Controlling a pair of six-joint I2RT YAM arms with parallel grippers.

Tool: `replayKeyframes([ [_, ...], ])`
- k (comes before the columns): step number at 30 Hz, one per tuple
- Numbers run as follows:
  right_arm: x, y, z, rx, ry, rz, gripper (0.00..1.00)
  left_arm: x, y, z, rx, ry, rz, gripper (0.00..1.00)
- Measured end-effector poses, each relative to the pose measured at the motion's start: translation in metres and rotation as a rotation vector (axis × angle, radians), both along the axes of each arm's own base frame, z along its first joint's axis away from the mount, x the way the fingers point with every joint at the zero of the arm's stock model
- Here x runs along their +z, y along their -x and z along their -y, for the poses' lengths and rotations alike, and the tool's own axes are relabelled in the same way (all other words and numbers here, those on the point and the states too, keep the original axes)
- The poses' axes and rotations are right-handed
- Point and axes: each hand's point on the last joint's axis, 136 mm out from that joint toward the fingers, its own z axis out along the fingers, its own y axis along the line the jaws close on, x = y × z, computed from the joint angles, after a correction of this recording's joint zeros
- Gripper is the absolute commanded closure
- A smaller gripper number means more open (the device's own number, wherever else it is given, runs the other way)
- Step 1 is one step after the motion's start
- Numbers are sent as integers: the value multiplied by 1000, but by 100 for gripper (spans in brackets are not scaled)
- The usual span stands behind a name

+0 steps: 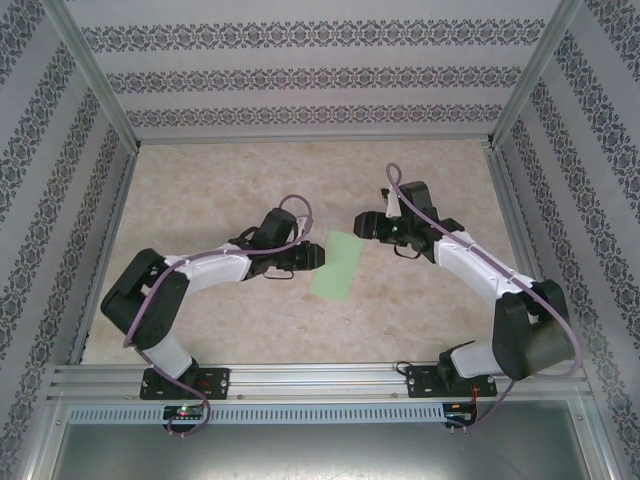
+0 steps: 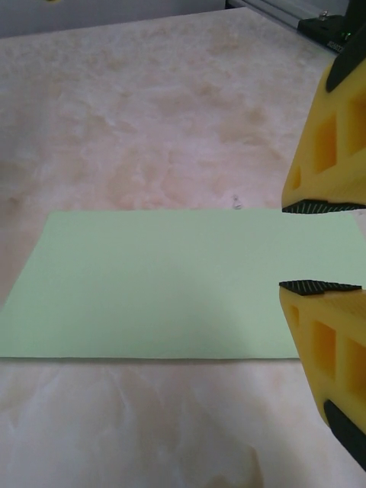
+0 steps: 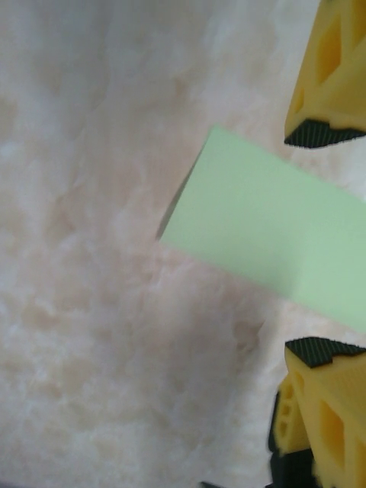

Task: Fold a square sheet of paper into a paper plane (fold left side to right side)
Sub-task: Fold the triangle a second time at the center of the table.

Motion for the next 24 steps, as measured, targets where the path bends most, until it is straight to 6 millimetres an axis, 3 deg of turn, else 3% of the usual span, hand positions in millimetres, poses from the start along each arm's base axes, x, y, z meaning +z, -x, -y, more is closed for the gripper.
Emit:
replayKeyframes([
  [5,-36,29,14,-19,23,-101,13,-17,-14,10,-3,-19,-30,70],
  [8,-47,44,16,-24,11,-134,9,-21,-23,16,-7,-28,-35,70],
  [15,-61,60,14,-24,-30,-193,8,-31,-33,22,-19,-59,-43,70],
  [24,-61,62,12,-25,-44,-204,8,-38,-49,35,-50,-68,-35,68],
])
